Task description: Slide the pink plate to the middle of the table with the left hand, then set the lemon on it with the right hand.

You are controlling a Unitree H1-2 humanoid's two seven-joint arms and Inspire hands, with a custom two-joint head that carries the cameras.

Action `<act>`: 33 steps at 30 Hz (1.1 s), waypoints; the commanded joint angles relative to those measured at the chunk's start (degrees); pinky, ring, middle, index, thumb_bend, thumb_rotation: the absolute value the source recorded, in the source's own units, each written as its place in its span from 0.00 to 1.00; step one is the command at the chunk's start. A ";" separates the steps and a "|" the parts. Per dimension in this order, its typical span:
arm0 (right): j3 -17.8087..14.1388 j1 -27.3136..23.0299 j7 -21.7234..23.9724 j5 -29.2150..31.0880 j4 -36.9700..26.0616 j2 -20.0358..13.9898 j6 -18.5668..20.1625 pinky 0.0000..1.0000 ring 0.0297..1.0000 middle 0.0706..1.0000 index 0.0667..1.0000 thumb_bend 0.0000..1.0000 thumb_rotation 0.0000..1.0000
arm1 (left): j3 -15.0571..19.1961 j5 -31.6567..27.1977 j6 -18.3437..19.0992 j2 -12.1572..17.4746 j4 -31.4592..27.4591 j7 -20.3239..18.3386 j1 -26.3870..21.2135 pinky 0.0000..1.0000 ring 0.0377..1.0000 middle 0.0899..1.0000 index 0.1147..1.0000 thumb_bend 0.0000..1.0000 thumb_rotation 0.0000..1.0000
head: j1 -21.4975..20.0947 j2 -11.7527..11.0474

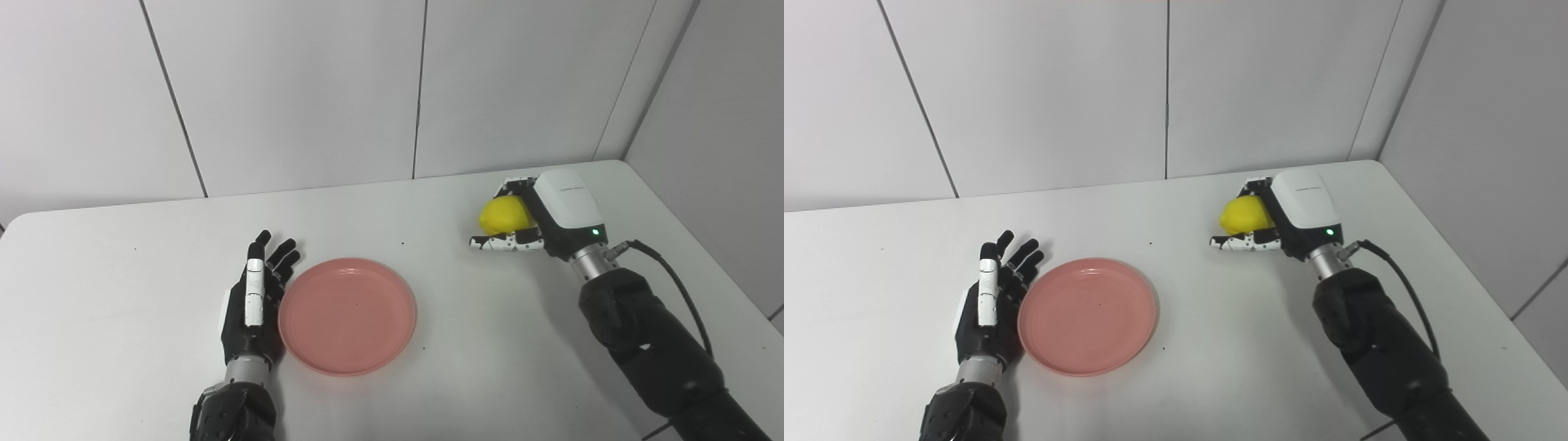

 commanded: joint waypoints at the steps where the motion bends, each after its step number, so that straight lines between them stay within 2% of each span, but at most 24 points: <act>1: -0.34 -3.35 0.64 -0.41 -2.82 -0.16 -1.05 0.13 0.16 0.19 0.21 0.54 0.47 | -0.04 0.22 2.47 -3.82 3.33 2.44 3.26 0.97 0.83 0.79 0.90 0.78 0.82 | 0.15 -0.02; 9: 0.47 -5.19 2.41 -0.88 -4.14 2.40 -2.43 0.14 0.16 0.19 0.22 0.52 0.44 | -0.09 -0.08 0.57 -4.80 4.60 3.48 3.10 0.96 0.82 0.79 0.89 0.78 0.79 | 2.66 -0.53; 18: 1.50 -6.57 3.19 -0.65 -3.88 3.54 -4.47 0.14 0.16 0.19 0.24 0.52 0.42 | -1.34 -0.17 -1.64 -5.41 5.66 3.83 3.14 0.97 0.85 0.80 0.91 0.77 0.79 | 7.75 -0.55; 20: 1.98 -6.99 4.48 -0.39 -4.07 3.53 -4.71 0.14 0.16 0.20 0.26 0.51 0.41 | -1.64 -0.29 -1.82 -5.53 5.79 4.04 3.15 0.97 0.85 0.80 0.92 0.77 0.80 | 8.03 -0.57; 22: 2.65 -7.66 7.04 0.19 -4.66 3.45 -4.55 0.16 0.18 0.22 0.29 0.51 0.46 | -1.79 -0.43 -1.86 -5.66 5.98 4.26 3.09 0.99 0.85 0.79 0.92 0.79 0.79 | 8.04 -0.59; 24: 3.14 -8.33 8.92 0.65 -4.92 3.55 -4.56 0.16 0.19 0.22 0.30 0.51 0.46 | -1.94 -0.39 -2.02 -5.63 6.37 4.50 2.95 1.00 0.84 0.79 0.92 0.79 0.80 | 7.73 -0.66; 27: 3.66 -9.42 10.30 1.08 -4.85 4.36 -4.79 0.15 0.17 0.20 0.23 0.53 0.41 | -2.00 -0.68 -1.95 -5.58 6.39 4.67 2.88 1.00 0.84 0.78 0.92 0.80 0.79 | 7.20 -0.67; 29: 3.97 -10.07 11.04 1.27 -4.87 5.04 -4.89 0.15 0.17 0.20 0.21 0.54 0.42 | -2.12 -0.77 -2.24 -5.44 6.36 4.46 2.93 1.00 0.85 0.79 0.92 0.79 0.80 | 7.20 -0.67; 33: 4.67 -11.01 12.50 0.85 -5.18 6.28 -4.72 0.15 0.18 0.21 0.24 0.54 0.40 | -2.25 -0.81 -2.03 -5.32 5.97 4.46 3.03 1.00 0.86 0.80 0.93 0.78 0.80 | 7.39 -0.69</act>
